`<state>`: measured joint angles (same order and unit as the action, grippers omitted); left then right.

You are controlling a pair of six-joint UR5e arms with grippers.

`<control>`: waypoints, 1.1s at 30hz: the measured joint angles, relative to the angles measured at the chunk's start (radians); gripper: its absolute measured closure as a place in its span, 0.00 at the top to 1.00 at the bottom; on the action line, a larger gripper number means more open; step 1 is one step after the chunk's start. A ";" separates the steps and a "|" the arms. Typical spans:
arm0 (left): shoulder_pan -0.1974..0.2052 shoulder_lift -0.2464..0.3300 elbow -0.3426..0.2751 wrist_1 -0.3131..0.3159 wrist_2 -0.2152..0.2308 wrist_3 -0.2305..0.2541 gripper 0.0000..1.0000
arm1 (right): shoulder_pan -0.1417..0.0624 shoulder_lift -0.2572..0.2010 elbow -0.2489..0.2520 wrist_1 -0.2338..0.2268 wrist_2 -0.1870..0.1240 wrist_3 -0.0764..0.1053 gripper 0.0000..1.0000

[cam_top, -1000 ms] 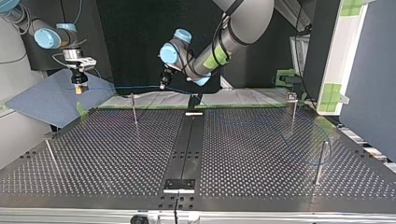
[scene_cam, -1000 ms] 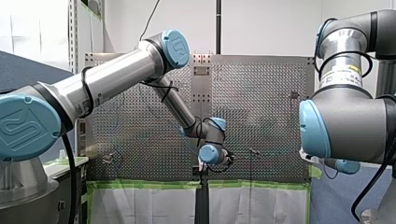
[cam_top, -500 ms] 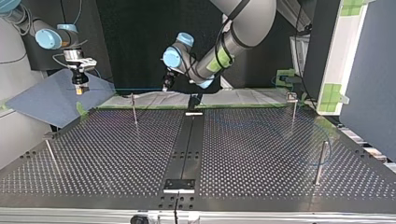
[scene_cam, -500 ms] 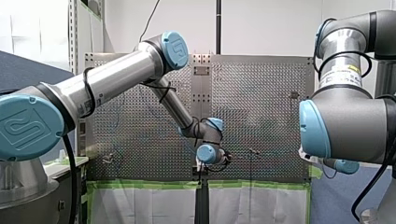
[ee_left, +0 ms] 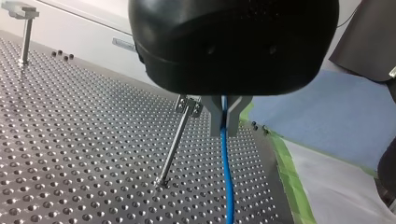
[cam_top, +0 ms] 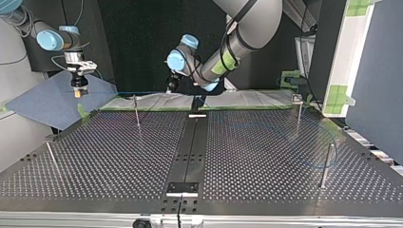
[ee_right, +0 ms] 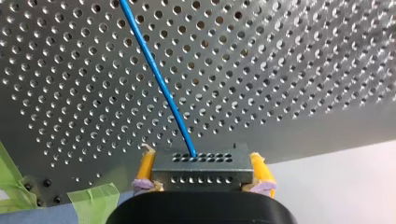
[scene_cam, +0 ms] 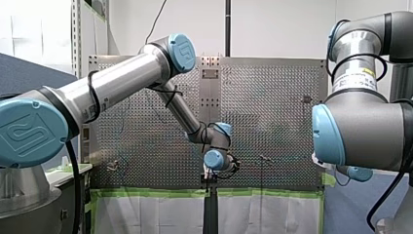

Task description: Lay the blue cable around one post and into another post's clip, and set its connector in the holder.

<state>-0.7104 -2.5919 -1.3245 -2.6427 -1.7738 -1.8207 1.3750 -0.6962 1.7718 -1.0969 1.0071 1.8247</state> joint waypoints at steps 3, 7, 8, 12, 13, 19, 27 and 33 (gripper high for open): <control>-0.002 0.000 0.000 0.000 0.009 0.000 0.00 | 0.000 0.000 -0.001 0.000 0.008 0.004 0.00; -0.012 0.000 0.001 0.000 0.023 -0.006 0.00 | -0.001 0.011 -0.008 0.010 0.018 0.005 0.00; -0.014 0.000 0.002 -0.002 0.025 -0.010 0.00 | -0.001 0.020 -0.010 0.015 0.021 0.002 0.00; -0.019 0.000 0.009 -0.009 0.028 -0.024 0.00 | 0.000 0.038 -0.016 0.023 0.025 -0.007 0.00; -0.019 0.000 0.010 -0.010 0.028 -0.025 0.00 | 0.000 0.040 -0.017 0.023 0.025 -0.008 0.00; -0.022 0.000 0.029 -0.023 0.029 -0.029 0.00 | 0.002 0.043 -0.022 0.024 0.022 -0.011 0.00; -0.022 0.000 0.051 -0.041 0.029 -0.038 0.00 | 0.001 0.043 -0.027 0.026 0.025 -0.015 0.00; -0.023 0.000 0.052 -0.053 0.028 -0.036 0.00 | 0.000 0.044 -0.027 0.042 0.052 -0.035 0.00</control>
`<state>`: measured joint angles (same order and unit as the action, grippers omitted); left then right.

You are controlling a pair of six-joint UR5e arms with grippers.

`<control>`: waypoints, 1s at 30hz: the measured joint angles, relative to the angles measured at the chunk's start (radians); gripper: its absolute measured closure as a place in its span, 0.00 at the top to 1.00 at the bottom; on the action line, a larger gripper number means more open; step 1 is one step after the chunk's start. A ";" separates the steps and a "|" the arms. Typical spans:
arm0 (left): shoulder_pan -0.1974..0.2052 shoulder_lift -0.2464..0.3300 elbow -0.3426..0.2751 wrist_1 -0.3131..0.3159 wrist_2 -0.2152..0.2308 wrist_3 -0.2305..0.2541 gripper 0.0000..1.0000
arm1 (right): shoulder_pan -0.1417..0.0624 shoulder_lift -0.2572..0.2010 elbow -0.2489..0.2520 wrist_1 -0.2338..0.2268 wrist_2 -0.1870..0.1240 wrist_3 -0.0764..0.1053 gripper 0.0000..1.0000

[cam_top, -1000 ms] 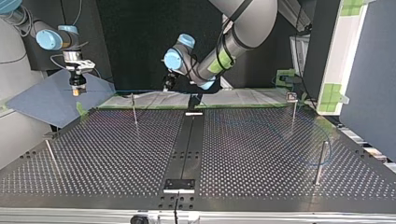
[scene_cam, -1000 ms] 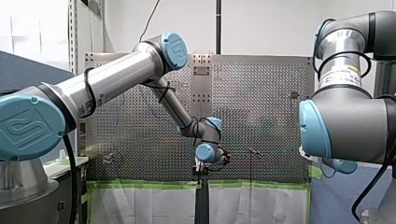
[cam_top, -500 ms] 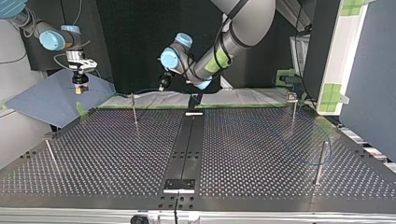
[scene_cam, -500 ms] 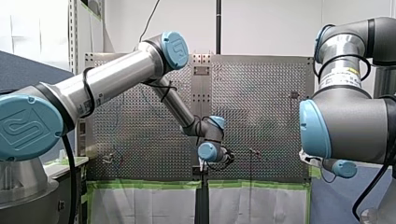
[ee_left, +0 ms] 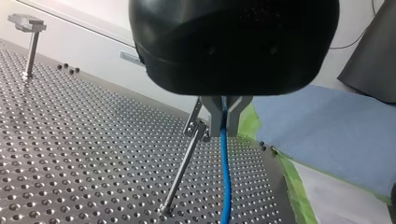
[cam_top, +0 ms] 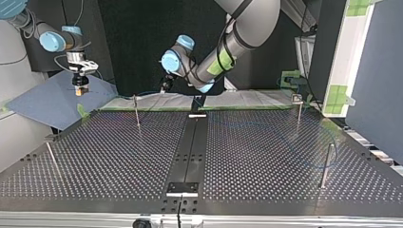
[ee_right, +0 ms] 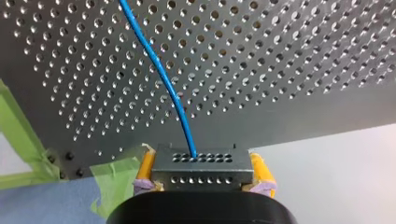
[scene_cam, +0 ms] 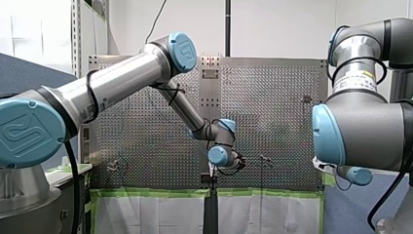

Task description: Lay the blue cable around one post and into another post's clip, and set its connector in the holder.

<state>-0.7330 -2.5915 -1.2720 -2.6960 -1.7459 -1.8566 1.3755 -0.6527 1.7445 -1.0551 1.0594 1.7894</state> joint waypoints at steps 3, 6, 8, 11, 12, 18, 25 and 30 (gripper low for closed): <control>0.000 0.000 0.000 -0.004 0.000 0.003 0.00 | 0.001 0.000 0.000 0.010 0.007 -0.009 0.00; 0.000 0.000 0.000 -0.006 0.000 0.005 0.00 | 0.001 0.000 0.000 0.026 0.011 -0.026 0.00; -0.002 0.001 0.000 -0.010 -0.001 0.008 0.00 | -0.001 -0.001 0.001 0.040 0.010 -0.042 0.00; -0.013 0.001 0.000 -0.022 -0.001 0.021 0.00 | -0.004 -0.001 0.001 0.060 0.002 -0.070 0.00; -0.016 0.001 0.000 -0.025 -0.002 0.024 0.00 | -0.005 -0.002 0.001 0.065 -0.001 -0.079 0.00; -0.035 0.002 0.000 -0.034 -0.004 0.055 0.00 | -0.009 -0.009 0.002 0.084 -0.019 -0.112 0.00; -0.043 0.003 0.005 -0.035 -0.015 0.064 0.00 | -0.012 -0.052 0.016 0.081 -0.025 -0.099 0.00; -0.045 0.004 0.028 -0.035 -0.016 0.069 0.00 | -0.013 -0.059 0.016 0.071 -0.027 -0.086 0.00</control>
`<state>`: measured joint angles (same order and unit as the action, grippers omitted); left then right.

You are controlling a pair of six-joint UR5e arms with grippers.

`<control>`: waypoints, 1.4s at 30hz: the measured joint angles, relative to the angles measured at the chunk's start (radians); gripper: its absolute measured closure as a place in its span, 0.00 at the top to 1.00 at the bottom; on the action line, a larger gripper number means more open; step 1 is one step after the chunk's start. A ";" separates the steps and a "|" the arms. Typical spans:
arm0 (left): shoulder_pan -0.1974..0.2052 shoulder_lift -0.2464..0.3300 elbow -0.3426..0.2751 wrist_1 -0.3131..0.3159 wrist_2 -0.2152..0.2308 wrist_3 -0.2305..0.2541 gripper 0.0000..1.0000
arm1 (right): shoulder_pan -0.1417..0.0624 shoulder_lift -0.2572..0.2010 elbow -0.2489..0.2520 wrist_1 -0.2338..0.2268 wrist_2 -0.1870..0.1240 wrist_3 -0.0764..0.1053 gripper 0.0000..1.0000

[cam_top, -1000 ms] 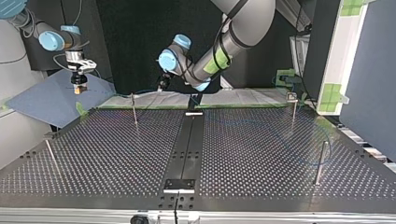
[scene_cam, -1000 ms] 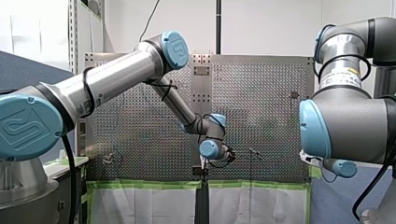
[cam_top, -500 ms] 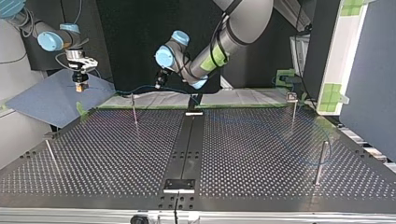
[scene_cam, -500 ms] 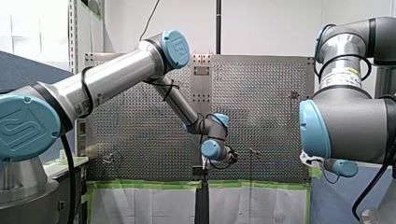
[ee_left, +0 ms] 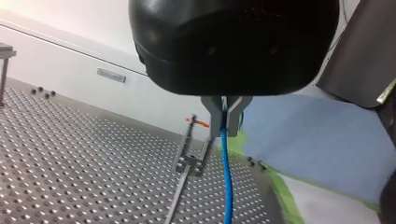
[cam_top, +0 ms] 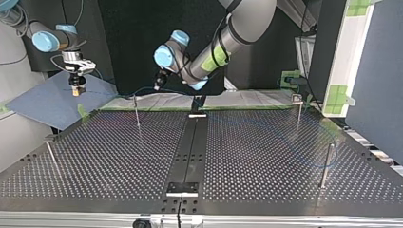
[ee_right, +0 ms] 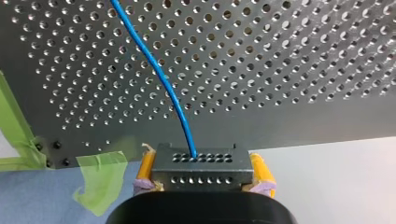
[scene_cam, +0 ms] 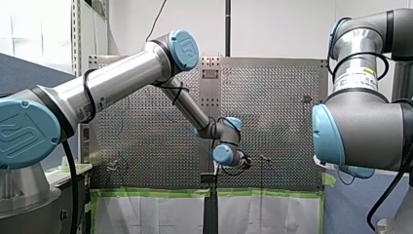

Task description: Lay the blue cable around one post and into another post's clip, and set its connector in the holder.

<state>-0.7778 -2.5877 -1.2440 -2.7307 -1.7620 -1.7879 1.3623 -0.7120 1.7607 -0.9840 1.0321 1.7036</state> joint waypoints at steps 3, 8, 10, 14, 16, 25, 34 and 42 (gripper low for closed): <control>-0.002 0.002 0.013 0.000 -0.001 0.002 0.00 | -0.002 -0.003 0.000 -0.001 -0.001 0.002 0.00; -0.004 0.004 0.018 -0.001 0.000 0.006 0.00 | -0.005 -0.016 0.001 0.001 -0.001 0.003 0.00; -0.006 0.004 0.018 -0.002 0.000 0.007 0.00 | -0.005 -0.022 0.001 0.003 -0.001 0.004 0.00; -0.009 0.004 0.018 -0.004 0.000 0.009 0.00 | -0.005 -0.031 0.002 0.006 -0.001 0.004 0.00; -0.010 0.004 0.018 -0.004 0.000 0.010 0.00 | -0.006 -0.033 0.004 0.007 -0.002 0.004 0.00; -0.006 0.004 0.018 -0.004 -0.001 0.007 0.00 | -0.017 -0.080 0.034 -0.037 -0.004 0.042 0.00; 0.013 0.002 0.016 -0.002 -0.001 -0.019 0.00 | -0.017 -0.085 0.036 -0.067 -0.003 0.078 0.00; 0.032 -0.006 -0.008 0.015 0.017 -0.037 0.00 | 0.000 -0.083 0.037 -0.084 -0.005 0.103 0.00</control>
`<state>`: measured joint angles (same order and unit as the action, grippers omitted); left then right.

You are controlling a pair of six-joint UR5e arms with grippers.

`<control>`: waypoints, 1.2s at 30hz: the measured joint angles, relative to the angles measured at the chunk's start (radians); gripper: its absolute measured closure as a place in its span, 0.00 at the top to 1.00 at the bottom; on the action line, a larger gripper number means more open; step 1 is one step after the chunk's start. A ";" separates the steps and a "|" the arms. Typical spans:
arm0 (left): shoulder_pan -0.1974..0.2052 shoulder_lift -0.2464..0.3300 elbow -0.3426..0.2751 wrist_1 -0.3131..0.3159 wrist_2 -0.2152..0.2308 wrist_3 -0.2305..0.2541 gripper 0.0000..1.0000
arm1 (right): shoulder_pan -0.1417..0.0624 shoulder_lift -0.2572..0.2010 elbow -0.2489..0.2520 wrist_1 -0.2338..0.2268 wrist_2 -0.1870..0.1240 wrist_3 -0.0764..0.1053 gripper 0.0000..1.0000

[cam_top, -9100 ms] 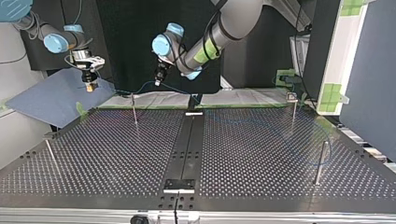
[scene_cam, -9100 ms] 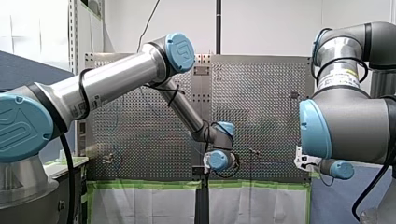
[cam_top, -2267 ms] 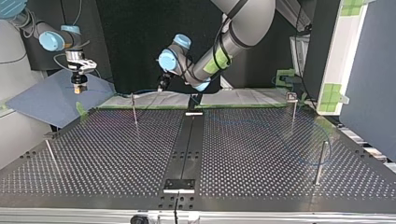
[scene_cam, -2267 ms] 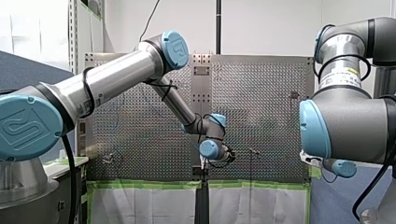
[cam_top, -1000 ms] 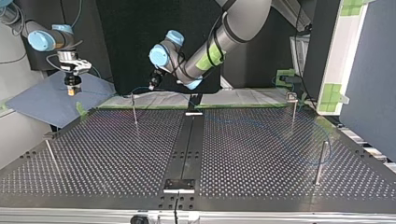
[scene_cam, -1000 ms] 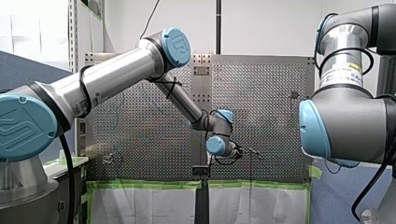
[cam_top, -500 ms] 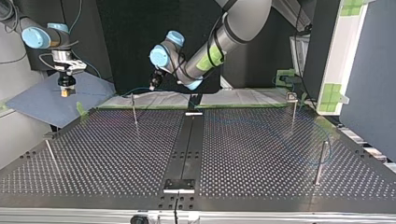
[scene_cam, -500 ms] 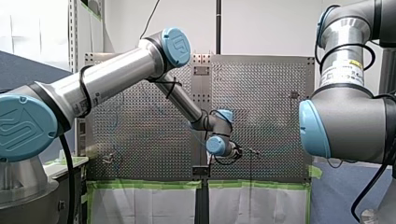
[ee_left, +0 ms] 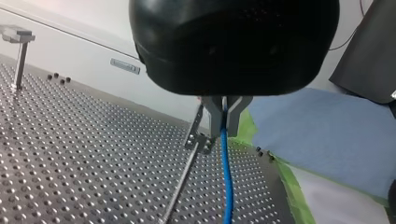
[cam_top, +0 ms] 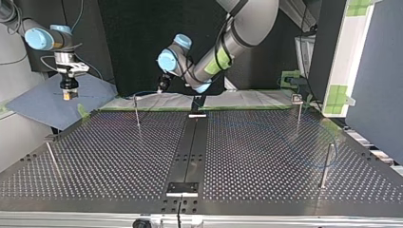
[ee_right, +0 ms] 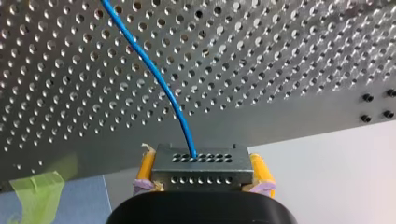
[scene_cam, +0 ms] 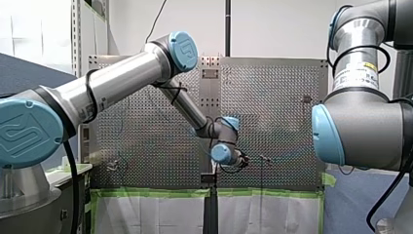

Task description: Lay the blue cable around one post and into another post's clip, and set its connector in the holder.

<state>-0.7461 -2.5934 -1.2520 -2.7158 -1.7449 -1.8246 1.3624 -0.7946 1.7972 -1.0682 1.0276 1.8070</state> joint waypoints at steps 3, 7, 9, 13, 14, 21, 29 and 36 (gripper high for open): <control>0.007 -0.009 -0.020 0.019 0.015 -0.006 0.00 | 0.007 0.001 0.000 -0.006 0.000 0.005 0.00; 0.011 -0.021 -0.025 0.030 0.024 -0.010 0.00 | 0.012 0.003 0.000 -0.013 0.003 0.012 0.00; 0.014 -0.025 -0.023 0.033 0.027 -0.013 0.00 | 0.013 0.007 0.000 -0.018 0.005 0.015 0.00; 0.023 -0.027 -0.012 0.032 0.030 -0.019 0.00 | 0.014 0.025 -0.004 -0.026 0.006 0.018 0.00; 0.026 -0.027 -0.008 0.030 0.032 -0.020 0.00 | 0.014 0.030 -0.005 -0.028 0.007 0.018 0.00; 0.046 -0.027 -0.001 0.025 0.038 -0.021 0.00 | 0.013 0.041 -0.008 -0.032 0.013 0.023 0.00; 0.061 -0.027 0.000 0.024 0.052 -0.021 0.00 | 0.015 0.050 -0.013 -0.039 0.014 0.031 0.00; 0.056 -0.028 -0.001 0.021 0.056 -0.015 0.00 | 0.014 0.056 -0.015 -0.035 0.018 0.028 0.00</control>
<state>-0.6898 -2.6213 -1.2530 -2.6949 -1.6885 -1.8395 1.3769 -0.7386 1.7826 -1.1034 1.0455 1.8346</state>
